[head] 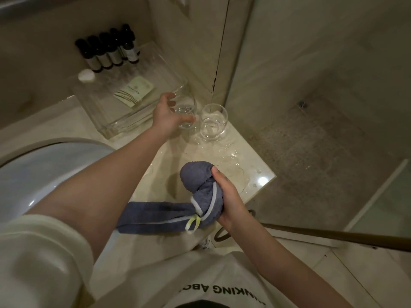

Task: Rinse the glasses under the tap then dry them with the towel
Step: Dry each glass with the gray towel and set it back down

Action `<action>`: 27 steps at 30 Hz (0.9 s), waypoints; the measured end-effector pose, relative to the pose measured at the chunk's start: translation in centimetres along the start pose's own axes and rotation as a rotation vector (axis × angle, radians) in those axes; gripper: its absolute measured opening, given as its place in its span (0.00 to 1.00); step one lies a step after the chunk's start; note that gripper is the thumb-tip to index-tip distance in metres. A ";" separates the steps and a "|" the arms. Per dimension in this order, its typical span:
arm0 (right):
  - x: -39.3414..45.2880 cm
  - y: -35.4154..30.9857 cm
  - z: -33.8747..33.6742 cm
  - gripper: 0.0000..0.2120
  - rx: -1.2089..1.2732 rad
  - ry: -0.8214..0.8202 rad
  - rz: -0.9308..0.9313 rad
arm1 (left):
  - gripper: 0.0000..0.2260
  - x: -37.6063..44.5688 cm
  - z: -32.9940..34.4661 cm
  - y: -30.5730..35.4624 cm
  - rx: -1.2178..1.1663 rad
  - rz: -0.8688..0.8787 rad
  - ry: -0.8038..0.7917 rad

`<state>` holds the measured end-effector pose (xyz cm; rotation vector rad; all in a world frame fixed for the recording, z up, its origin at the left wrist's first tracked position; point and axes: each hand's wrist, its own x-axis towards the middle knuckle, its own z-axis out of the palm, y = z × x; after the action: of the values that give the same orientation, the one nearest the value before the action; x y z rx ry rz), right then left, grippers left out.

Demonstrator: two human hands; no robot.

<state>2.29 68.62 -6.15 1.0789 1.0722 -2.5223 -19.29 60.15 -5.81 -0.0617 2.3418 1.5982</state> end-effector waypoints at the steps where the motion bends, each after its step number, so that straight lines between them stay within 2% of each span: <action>1: 0.0 0.0 0.2 0.28 0.001 0.001 0.001 | 0.38 -0.3 -0.4 -0.1 -0.013 -0.005 0.010; 6: -0.4 0.0 1.4 0.29 0.024 -0.029 -0.014 | 0.32 -3.4 -3.4 -0.9 -0.175 -0.073 0.096; 9: -1.0 0.4 3.2 0.28 0.029 -0.075 -0.060 | 0.31 -6.1 -6.1 -1.7 -0.338 -0.170 0.113; 11: -1.6 0.7 4.9 0.20 0.000 -0.111 -0.121 | 0.32 -8.2 -8.0 -2.3 -0.444 -0.210 0.112; 14: -2.8 1.4 8.0 0.12 -0.056 -0.155 -0.224 | 0.27 -11.4 -11.0 -3.2 -0.548 -0.233 0.146; 19: -4.5 3.6 12.5 0.14 -0.191 -0.169 -0.428 | 0.23 -16.5 -16.0 -4.7 -0.609 -0.221 0.188; 21: -5.3 4.7 14.0 0.14 -0.321 -0.231 -0.531 | 0.27 -18.2 -17.5 -5.0 -0.629 -0.208 0.189; 23: -5.8 6.1 15.1 0.19 -0.447 -0.304 -0.622 | 0.30 -19.6 -18.8 -5.3 -0.643 -0.198 0.227; 25: -6.2 7.5 15.9 0.26 -0.581 -0.361 -0.703 | 0.27 -20.6 -19.8 -5.4 -0.670 -0.192 0.265; 27: -6.3 8.5 16.7 0.29 -0.708 -0.381 -0.756 | 0.23 -21.5 -20.5 -5.5 -0.677 -0.176 0.268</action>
<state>1.27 50.36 1.48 -0.0208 2.2750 -2.2652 -2.33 36.40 1.88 -0.6404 1.7790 2.3160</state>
